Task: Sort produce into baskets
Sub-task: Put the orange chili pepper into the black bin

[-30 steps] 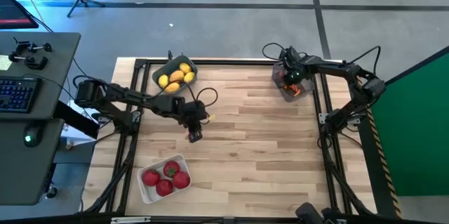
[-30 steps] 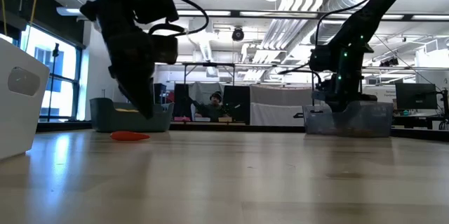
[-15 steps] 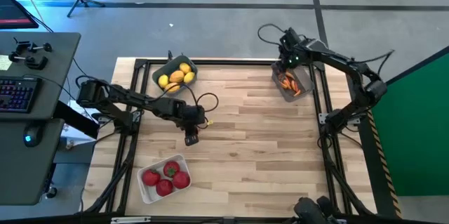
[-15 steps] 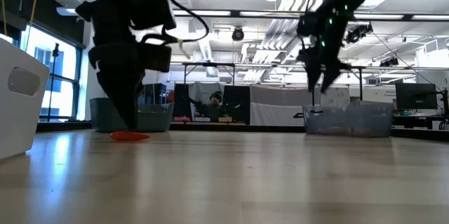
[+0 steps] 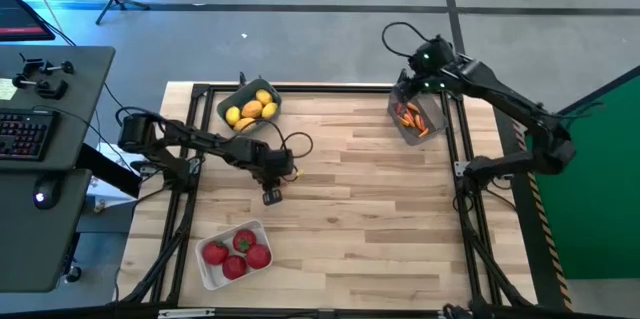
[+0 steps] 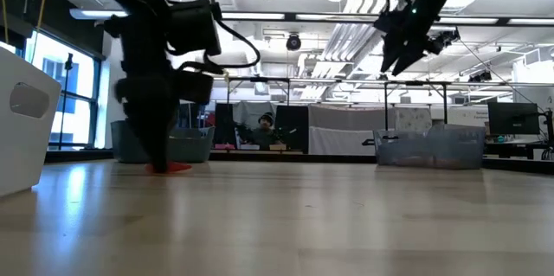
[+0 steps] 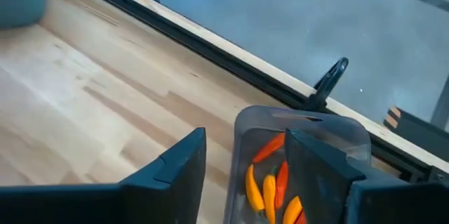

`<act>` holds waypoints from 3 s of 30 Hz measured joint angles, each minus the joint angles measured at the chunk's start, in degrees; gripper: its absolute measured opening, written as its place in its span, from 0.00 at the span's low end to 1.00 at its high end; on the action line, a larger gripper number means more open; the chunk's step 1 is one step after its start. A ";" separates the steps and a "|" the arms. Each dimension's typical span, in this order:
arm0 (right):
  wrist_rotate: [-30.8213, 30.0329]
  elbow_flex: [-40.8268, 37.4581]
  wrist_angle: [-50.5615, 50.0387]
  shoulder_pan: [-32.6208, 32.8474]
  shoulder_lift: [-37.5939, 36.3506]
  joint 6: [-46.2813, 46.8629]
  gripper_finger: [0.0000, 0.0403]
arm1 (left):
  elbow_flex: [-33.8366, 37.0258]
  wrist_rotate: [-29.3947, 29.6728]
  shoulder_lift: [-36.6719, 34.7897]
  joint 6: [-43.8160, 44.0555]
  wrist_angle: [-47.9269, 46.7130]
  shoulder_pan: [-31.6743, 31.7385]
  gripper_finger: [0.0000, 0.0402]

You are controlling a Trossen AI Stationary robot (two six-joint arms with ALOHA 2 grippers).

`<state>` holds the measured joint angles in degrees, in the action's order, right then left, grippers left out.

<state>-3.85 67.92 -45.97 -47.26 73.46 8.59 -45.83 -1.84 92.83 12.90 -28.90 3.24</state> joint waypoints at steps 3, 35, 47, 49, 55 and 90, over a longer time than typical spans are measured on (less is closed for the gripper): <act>-0.01 -2.95 -0.03 0.13 -3.09 0.73 0.41 | 0.09 -3.20 0.12 0.29 5.83 3.41 0.02; -9.49 -40.04 16.97 37.78 -42.50 21.16 0.00 | -44.78 -7.42 29.08 12.91 42.47 15.26 0.00; -12.69 -40.04 17.06 42.57 -42.39 21.79 0.00 | -70.54 -2.46 49.14 10.79 42.54 15.02 0.00; -12.71 -40.04 17.08 42.57 -42.39 21.15 0.00 | -74.08 -2.39 51.90 10.02 42.59 15.02 0.00; -12.73 -40.04 17.88 42.55 -42.39 23.46 0.00 | -81.20 -2.38 58.68 7.48 42.30 15.15 0.00; -16.12 -40.04 18.00 42.55 -42.35 26.46 0.00 | -83.29 -1.68 64.10 4.88 48.15 17.05 0.07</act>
<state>-19.96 27.88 -27.97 -4.71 31.11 35.05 -129.12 -3.53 156.92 17.78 19.25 20.29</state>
